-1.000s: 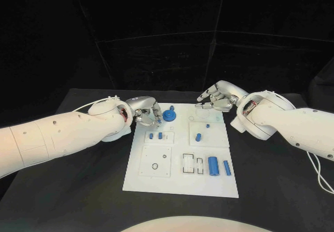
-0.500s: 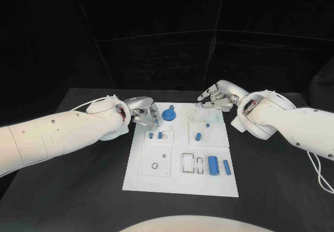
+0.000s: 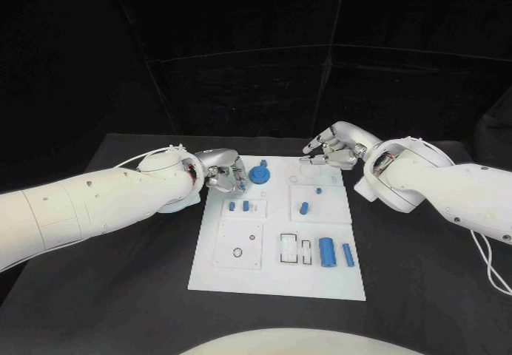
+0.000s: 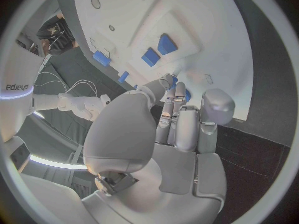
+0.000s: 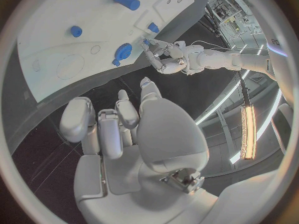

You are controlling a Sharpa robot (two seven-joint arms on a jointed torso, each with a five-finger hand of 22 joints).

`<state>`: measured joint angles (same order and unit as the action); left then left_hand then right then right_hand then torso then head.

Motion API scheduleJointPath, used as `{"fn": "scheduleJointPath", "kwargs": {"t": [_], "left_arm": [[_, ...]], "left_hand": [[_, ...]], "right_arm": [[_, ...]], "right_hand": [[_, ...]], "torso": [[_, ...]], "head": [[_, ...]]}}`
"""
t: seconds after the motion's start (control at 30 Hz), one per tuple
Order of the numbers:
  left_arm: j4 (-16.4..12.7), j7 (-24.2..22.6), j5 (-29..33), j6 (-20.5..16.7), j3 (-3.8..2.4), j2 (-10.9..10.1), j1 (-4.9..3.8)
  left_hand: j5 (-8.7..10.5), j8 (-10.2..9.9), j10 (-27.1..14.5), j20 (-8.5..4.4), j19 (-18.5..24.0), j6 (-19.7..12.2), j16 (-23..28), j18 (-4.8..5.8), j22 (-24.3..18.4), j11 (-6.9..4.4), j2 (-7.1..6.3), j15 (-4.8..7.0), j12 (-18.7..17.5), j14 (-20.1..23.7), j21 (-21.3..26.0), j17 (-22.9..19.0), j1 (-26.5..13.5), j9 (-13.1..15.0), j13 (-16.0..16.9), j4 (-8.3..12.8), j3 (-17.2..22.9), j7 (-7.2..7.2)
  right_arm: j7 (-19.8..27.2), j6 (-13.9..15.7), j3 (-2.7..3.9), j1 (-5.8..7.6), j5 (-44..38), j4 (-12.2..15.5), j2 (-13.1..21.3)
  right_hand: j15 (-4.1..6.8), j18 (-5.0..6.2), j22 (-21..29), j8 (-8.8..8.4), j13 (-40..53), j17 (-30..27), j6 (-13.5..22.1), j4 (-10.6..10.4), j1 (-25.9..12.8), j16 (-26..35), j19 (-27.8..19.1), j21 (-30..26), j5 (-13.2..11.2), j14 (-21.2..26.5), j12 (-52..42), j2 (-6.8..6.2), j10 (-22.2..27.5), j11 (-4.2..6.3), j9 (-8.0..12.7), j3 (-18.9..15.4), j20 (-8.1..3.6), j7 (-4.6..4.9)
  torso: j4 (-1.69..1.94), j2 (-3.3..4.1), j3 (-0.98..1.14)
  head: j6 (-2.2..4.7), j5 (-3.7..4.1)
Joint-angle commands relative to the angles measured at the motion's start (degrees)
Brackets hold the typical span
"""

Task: Assemble the parts on the task board

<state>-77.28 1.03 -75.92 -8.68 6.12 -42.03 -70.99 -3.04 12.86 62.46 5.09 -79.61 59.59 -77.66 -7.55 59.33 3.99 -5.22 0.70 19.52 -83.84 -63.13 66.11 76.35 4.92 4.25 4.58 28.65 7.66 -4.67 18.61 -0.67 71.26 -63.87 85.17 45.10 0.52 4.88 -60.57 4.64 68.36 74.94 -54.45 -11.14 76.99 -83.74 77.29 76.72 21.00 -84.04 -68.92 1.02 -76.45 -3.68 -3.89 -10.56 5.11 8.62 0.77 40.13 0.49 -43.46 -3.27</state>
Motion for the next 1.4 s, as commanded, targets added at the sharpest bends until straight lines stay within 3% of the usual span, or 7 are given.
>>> {"fn": "scheduleJointPath", "kwargs": {"t": [0.03,0.8,1.4], "left_arm": [[0.24,0.22,0.26,0.97,-0.02,0.22,-0.03],[0.75,0.95,0.27,2.2,0.0,0.74,0.04],[1.07,1.7,0.27,2.58,0.01,0.97,0.07]], "left_hand": [[0.15,-0.3,0.27,-0.02,-0.07,0.38,-0.24,0.96,-0.09,0.02,-0.17,0.04,-0.2,-1.58,-0.07,-0.05,-0.53,-0.09,-0.05,0.11,0.34,0.19],[0.19,-0.6,0.48,-0.03,-0.31,0.4,-0.26,1.13,0.82,0.04,-0.48,0.04,-0.55,-1.57,-0.85,-0.11,-0.83,-0.2,-0.14,0.16,0.32,0.21],[0.21,-3.2,-0.57,0.45,-0.04,-2.1,-0.18,1.17,1.16,0.89,-1.94,-0.6,-2.67,-1.45,-0.99,-0.79,-2.01,-1.06,-0.43,0.22,-0.12,1.1]], "right_arm": [[0.45,-0.05,0.03,0.1,0.07,0.08,-0.03],[0.51,-0.07,0.03,0.1,0.07,0.03,-0.09],[0.41,-0.15,0.03,0.1,0.07,-0.02,-0.01]], "right_hand": [[0.35,0.7,0.09,0.37,-0.02,4.14,-0.18,-0.03,0.15,0.36,-0.31,-0.21,0.31,-3.5,0.25,0.29,0.4,0.14,-0.08,-0.28,0.1,-0.04],[0.35,0.69,0.04,0.38,0.06,4.31,-0.19,-0.03,0.25,0.27,-0.28,-0.2,0.35,-3.54,0.15,0.35,0.35,0.15,-0.08,-0.32,0.09,-0.05],[0.35,0.74,0.31,0.39,-0.13,4.1,-0.2,-0.05,0.27,0.4,-0.4,-0.33,0.36,-3.49,0.34,0.37,0.48,0.15,-0.09,-0.35,0.09,-0.05]], "torso": [[0.0,0.01,0.02],[0.02,0.0,-0.02],[0.03,-0.02,-0.01]], "head": [[-0.05,0.03],[-0.28,0.13],[-0.34,0.22]]}}
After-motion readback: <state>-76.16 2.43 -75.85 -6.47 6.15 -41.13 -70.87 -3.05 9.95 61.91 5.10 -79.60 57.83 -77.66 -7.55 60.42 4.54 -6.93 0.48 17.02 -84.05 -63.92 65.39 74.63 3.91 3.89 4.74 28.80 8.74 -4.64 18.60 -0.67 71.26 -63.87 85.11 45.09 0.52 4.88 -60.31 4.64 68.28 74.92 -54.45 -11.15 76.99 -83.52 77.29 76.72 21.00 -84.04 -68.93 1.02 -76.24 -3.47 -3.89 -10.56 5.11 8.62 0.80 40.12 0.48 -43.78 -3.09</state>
